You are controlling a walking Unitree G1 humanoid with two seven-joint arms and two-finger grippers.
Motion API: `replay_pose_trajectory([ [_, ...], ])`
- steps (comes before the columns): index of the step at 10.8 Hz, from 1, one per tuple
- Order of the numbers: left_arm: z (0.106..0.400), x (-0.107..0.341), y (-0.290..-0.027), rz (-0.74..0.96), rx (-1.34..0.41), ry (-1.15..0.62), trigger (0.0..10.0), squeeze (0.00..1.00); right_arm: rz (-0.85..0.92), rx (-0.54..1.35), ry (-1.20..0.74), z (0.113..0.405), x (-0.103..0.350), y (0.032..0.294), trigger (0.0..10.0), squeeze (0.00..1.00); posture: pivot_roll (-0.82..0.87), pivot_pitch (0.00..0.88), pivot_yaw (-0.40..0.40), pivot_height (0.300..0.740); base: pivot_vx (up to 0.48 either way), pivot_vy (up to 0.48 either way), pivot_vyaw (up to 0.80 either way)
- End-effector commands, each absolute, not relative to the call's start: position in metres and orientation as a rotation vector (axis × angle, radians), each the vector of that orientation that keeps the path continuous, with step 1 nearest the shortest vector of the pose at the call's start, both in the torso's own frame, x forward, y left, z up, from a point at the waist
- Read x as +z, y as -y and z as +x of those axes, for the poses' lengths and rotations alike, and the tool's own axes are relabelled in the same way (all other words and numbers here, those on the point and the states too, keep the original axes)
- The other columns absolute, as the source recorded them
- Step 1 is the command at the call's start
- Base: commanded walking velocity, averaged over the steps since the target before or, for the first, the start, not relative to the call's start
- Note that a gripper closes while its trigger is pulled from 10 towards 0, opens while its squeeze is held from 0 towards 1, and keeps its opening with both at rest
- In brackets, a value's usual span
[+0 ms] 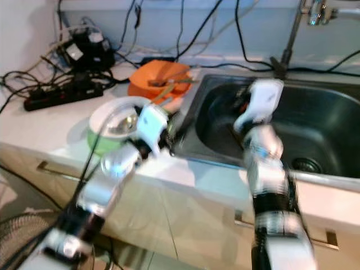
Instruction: Kitchen organization
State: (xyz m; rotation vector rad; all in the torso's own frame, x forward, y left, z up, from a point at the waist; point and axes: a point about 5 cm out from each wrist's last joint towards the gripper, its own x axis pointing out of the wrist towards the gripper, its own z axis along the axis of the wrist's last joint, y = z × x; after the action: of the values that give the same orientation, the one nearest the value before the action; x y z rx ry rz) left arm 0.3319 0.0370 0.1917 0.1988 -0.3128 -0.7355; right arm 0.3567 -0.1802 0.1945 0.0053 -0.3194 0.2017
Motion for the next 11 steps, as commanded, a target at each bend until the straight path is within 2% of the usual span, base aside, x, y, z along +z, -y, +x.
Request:
replay_pose_trajectory([
  [1,0.336,0.202,-0.041,0.217,-0.695,0.357,10.0,0.00,0.030,0.288,0.328,0.352,0.201,0.170,10.0,0.00,0.05,0.000,0.124,0.740,0.000,0.000,0.00],
  [5,0.367,0.209,-0.048,0.362,-0.535,0.309,10.0,0.00,0.034,0.506,0.223,0.319,0.184,0.161,10.0,0.00,0.04,0.000,0.142,0.740,0.000,0.000,0.00],
  [11,0.384,0.212,-0.038,0.516,-0.502,0.255,10.0,0.00,0.046,0.526,0.210,0.314,0.189,0.158,10.0,0.00,0.04,0.000,0.146,0.740,0.000,0.000,0.00],
])
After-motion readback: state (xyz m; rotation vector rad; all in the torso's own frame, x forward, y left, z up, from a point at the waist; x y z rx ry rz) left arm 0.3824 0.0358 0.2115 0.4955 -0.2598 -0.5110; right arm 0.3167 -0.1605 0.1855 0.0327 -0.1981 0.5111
